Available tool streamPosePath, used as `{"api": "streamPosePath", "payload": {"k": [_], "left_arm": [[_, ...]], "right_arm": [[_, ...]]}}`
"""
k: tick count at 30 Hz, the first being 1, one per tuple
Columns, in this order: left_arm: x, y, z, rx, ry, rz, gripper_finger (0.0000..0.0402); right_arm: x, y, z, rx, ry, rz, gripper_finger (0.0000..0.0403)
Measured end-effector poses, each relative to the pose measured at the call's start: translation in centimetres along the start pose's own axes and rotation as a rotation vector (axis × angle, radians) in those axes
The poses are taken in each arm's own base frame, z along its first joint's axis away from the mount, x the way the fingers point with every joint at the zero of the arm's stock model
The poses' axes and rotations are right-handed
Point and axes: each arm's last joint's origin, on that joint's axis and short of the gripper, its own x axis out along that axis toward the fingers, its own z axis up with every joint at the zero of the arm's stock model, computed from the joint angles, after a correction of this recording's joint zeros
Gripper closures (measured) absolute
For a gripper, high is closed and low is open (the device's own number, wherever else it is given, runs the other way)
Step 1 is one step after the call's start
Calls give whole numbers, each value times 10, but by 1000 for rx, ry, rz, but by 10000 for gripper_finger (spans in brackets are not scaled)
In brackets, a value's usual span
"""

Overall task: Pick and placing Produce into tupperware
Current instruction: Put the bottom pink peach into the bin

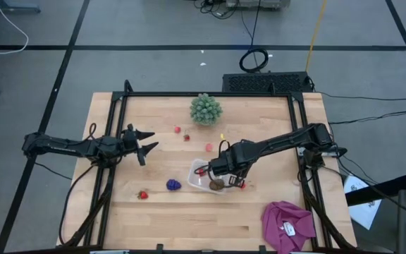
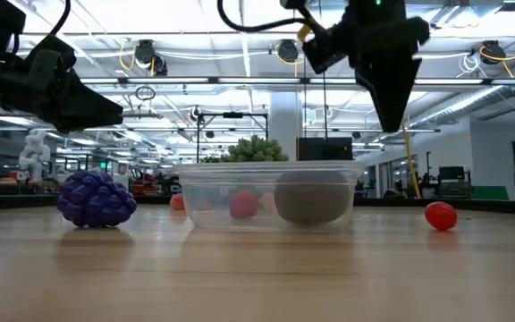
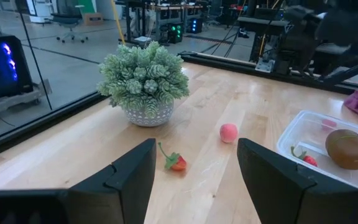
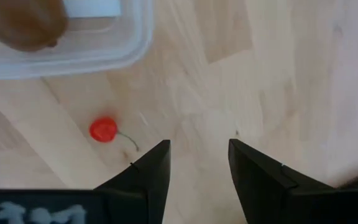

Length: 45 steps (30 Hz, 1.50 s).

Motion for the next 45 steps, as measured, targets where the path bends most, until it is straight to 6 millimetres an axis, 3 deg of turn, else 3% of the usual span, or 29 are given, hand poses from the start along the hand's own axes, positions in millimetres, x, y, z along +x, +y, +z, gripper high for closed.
{"api": "streamPosePath", "payload": {"k": [8,21,34,45], "left_arm": [[2,-1,-3,10,28,3,172],[7,-3,-6,36,60,7,172],[7,-3,-6,62,63,7,172],[8,-2,6,51,31,31,172]], "right_arm": [[24,3,6,-31,-43,26,233],[24,5,18,-50,-145,80,232],[28,-15,30,-73,-155,83,231],[33,-50,56,-121,-260,103,231]]}}
